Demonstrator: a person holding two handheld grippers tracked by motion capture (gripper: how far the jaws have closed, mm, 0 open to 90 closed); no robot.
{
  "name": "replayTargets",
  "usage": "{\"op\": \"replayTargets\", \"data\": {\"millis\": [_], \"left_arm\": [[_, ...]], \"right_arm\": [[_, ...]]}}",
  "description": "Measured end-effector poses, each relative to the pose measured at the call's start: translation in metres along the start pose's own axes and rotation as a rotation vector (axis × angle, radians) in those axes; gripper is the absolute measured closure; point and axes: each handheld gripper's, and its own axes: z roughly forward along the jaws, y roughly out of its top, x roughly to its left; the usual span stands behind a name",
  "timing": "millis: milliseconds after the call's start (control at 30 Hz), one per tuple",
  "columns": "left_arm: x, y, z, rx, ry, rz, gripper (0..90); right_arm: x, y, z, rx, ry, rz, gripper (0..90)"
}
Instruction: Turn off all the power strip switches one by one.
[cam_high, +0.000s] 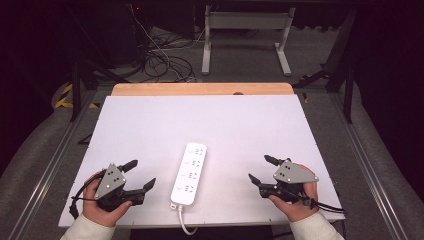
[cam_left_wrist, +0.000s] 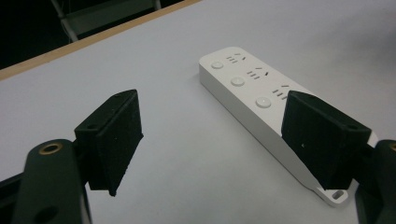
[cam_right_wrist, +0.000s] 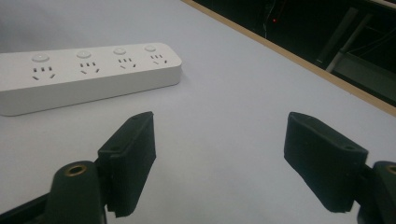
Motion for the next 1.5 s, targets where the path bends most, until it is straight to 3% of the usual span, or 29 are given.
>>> {"op": "replayTargets", "data": {"millis": [500,633,833,1233,1500], "left_arm": [[-0.001,0.007,-0.002,0.013,-0.026,0.017,33.0],[-0.001,0.013,-0.001,0.011,-0.045,0.015,42.2],[-0.005,0.028,0.009,0.027,-0.106,0.036,56.5],[-0.014,0.039,0.028,0.078,-0.179,0.053,89.8],[-0.024,0.048,0.048,0.111,-0.238,0.041,90.0]], "right_arm": [[-0.001,0.0,-0.001,-0.009,0.011,0.006,26.4],[-0.001,0.001,-0.001,-0.01,0.012,0.007,26.4],[-0.001,0.001,-0.001,-0.013,0.012,0.01,26.4],[-0.001,0.0,0.0,-0.009,0.018,0.013,26.1],[-0.001,0.0,0.001,-0.007,0.023,0.016,26.2]]}}
